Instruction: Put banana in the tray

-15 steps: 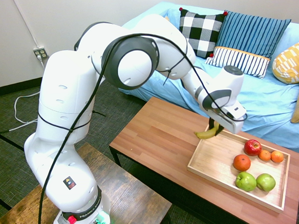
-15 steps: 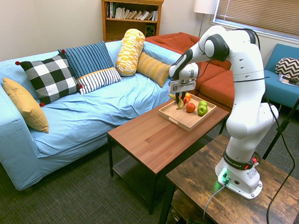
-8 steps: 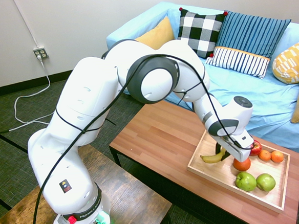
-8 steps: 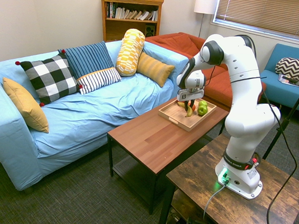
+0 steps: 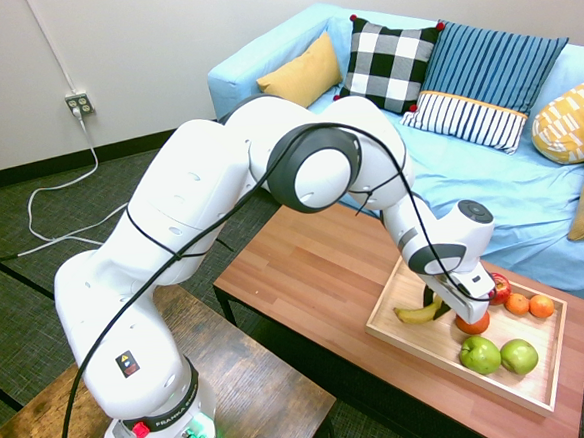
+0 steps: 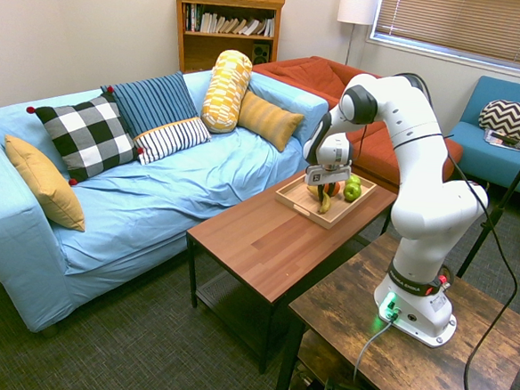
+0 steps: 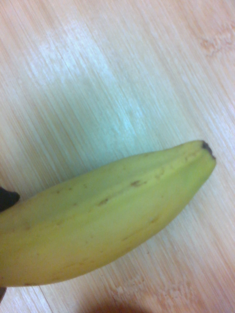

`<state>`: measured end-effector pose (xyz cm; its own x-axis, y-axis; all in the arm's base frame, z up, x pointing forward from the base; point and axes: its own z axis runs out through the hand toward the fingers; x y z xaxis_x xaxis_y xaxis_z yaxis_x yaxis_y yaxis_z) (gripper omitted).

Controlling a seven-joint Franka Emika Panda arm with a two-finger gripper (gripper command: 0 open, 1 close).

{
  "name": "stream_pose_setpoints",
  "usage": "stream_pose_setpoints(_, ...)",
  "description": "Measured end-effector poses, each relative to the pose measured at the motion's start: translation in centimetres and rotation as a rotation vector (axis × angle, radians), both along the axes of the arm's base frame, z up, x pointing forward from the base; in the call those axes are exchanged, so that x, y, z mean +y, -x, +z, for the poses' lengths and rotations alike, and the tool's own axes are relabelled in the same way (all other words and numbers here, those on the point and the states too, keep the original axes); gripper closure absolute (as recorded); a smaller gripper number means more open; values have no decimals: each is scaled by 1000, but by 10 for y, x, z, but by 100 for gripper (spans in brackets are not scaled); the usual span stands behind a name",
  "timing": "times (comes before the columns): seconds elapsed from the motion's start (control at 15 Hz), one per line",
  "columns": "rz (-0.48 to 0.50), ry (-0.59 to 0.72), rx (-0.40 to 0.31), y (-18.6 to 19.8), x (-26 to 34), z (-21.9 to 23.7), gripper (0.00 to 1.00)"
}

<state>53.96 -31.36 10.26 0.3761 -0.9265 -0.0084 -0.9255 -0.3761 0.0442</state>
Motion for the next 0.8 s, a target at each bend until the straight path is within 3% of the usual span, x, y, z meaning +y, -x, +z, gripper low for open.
stream_pose_setpoints(0.4,6,1,-15,-7,2,5,0)
stream_pose_setpoints(0.8,23,4,-68,-5,17,74,0)
